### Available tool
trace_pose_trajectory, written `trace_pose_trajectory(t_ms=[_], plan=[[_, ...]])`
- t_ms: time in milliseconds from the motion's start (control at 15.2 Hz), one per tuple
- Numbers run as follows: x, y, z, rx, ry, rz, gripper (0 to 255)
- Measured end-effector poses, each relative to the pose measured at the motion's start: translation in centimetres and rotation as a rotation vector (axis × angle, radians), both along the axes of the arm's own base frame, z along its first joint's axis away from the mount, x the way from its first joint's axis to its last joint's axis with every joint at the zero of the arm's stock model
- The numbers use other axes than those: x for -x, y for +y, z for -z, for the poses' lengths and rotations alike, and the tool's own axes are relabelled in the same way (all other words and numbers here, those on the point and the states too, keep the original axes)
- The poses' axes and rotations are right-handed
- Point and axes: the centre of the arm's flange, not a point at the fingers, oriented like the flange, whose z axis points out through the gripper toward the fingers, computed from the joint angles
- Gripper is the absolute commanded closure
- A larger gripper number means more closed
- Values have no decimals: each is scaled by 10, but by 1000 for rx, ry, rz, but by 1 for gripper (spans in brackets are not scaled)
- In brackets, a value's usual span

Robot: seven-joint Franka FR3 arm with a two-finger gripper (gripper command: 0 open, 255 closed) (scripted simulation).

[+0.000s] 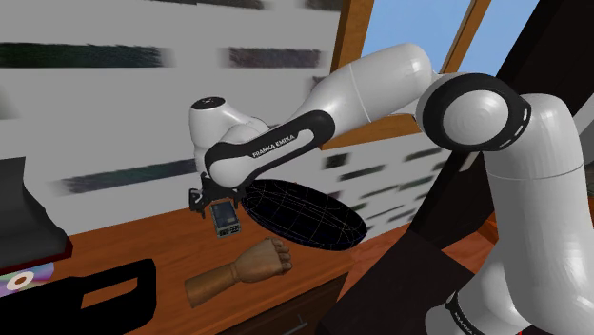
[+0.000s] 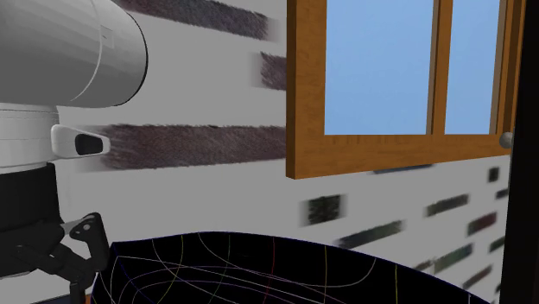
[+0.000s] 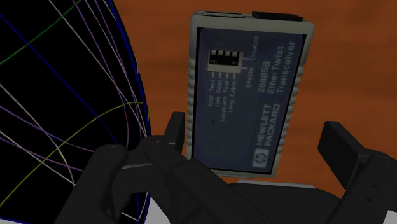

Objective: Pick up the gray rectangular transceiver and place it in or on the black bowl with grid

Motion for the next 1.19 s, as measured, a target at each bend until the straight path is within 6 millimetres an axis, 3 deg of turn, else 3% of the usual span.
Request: trace_pose_trajectory(t_ms=[198, 264, 924, 1188], plan=[[0, 1, 1, -1, -1, -1, 0], [0, 0, 0, -1, -1, -1, 255], [-3, -6, 4, 8, 6, 8, 255], [-3, -8, -8, 10, 12, 8, 255]])
